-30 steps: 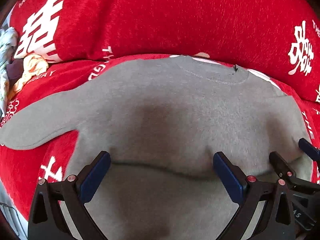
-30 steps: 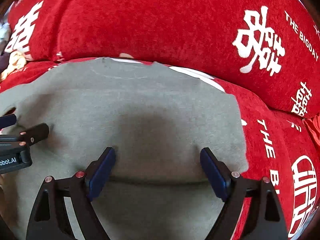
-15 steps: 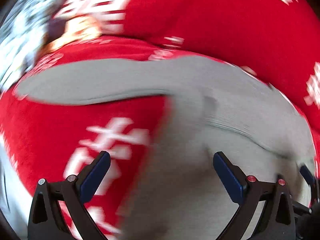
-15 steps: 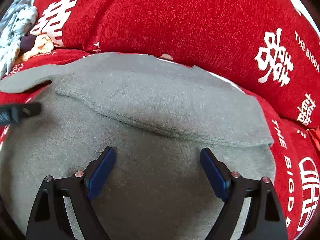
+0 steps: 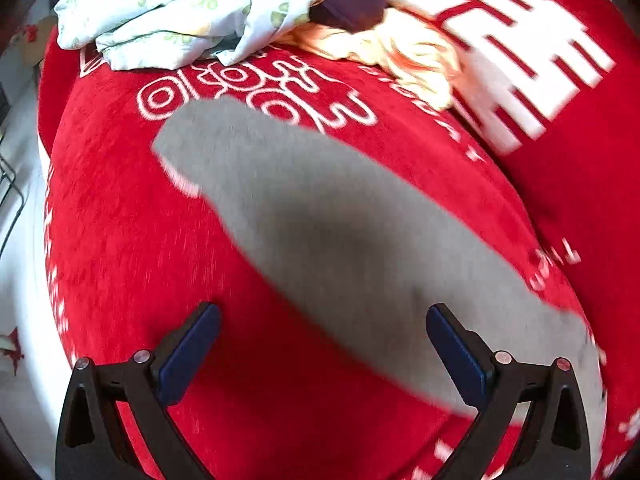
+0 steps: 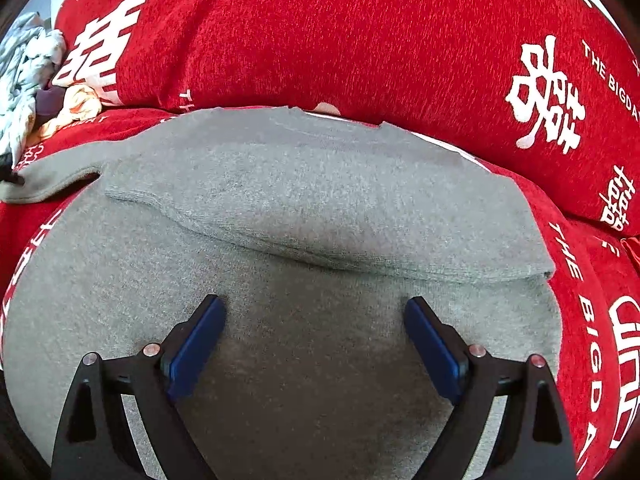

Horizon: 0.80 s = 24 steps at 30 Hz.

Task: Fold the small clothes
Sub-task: 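Close the left tool on the other sleeve cuff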

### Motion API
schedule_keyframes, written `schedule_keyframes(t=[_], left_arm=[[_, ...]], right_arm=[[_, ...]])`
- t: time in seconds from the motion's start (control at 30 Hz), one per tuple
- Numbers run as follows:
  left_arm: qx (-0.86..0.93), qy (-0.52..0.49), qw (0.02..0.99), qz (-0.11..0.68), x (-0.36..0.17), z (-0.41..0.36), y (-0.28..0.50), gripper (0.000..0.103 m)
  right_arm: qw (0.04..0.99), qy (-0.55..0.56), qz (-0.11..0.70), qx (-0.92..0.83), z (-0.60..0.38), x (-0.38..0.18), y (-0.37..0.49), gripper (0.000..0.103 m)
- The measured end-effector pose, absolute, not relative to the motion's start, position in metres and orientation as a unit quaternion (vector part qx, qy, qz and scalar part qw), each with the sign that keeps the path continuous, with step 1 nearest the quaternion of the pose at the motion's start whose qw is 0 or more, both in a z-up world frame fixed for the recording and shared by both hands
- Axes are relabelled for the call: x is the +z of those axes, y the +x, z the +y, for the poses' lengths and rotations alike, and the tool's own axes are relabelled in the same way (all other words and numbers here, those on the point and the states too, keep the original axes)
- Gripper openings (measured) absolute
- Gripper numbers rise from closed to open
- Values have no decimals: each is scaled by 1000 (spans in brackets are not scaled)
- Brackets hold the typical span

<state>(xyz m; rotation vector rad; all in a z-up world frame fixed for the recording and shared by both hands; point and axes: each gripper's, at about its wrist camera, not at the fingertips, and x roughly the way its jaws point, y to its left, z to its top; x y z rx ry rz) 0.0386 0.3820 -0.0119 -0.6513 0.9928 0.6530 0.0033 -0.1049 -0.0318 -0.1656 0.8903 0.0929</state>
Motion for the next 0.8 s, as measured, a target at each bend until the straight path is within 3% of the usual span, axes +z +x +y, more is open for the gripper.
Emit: schedule_keyframes(t=[0.23,0.27,0.33,0.43,0.53,0.8], left_arm=[[333,-295,780,441,-18,417,72,99],[338,-300,783,428,-15,420,67,88],[362,-296,787,402,-9,423,53,20],[335,-362,791,361,-13,438,30,13],[309,-415,791,327,-18,449,14,13],[287,-410,810,307,-4,443,10,12]], right_arm=[[894,-101,436,32,-100,-26,3,93],[889,-108,443,28,-97,-23,4,93],[885,-117,449,32,-91,-16,7,93],[887,-127,440,48,-75,-2,15,93],[889,-143,432,61,-48,8,34,93],[878,-186,428,105,61,-1,106,93]])
